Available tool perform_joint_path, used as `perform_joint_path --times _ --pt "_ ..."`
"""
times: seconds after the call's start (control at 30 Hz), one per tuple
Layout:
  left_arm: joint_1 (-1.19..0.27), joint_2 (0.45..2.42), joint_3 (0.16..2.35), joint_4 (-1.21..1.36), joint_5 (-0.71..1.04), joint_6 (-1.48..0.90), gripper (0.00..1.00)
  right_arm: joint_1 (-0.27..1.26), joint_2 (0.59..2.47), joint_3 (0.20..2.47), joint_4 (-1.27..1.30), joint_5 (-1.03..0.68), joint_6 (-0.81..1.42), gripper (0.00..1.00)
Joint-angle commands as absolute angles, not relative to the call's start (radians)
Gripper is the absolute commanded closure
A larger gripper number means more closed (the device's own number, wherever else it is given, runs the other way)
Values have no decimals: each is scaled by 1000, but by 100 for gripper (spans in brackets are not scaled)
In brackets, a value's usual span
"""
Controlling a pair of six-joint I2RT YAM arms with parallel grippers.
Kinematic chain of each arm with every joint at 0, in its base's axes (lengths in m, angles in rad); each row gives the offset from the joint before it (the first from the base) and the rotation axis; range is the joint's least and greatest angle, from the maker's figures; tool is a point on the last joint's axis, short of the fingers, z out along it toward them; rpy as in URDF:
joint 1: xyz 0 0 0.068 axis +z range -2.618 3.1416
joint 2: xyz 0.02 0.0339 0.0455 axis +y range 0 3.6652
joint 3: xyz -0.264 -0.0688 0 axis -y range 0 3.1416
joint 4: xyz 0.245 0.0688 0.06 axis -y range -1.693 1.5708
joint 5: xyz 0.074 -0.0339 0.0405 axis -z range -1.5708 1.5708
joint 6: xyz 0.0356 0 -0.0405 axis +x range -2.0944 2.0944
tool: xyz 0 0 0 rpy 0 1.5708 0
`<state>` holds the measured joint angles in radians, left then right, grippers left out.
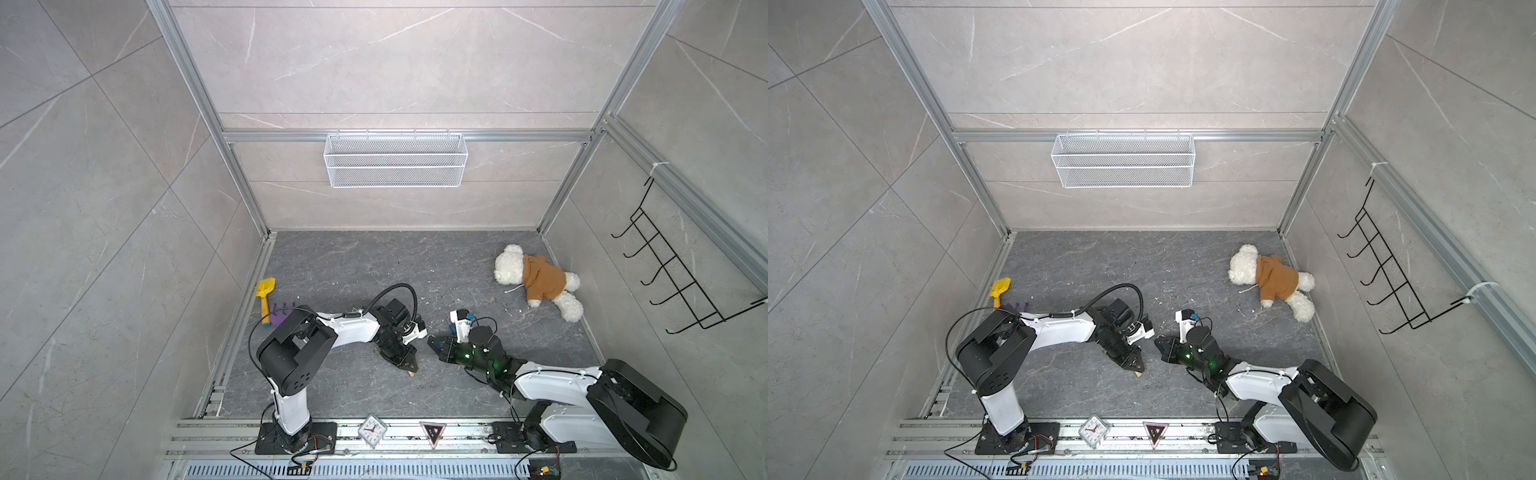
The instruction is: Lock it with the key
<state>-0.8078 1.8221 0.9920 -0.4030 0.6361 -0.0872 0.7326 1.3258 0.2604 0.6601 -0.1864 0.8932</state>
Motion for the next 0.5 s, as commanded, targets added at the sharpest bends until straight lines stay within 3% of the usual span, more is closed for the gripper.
perform_joint_path --times 0.0,0.2,0.33,0.47 --pt "-813 1855 1020 -429 651 -47 93 746 1382 253 738 -172 920 100" --pt "-811 1884 1048 -452 586 -48 67 769 1473 250 808 -153 945 100" --pt "-811 1874 1050 -442 544 -59 58 781 1513 251 836 -131 950 100" --pt "-806 1821 1036 -413 467 -88 55 787 1533 261 836 -114 953 100"
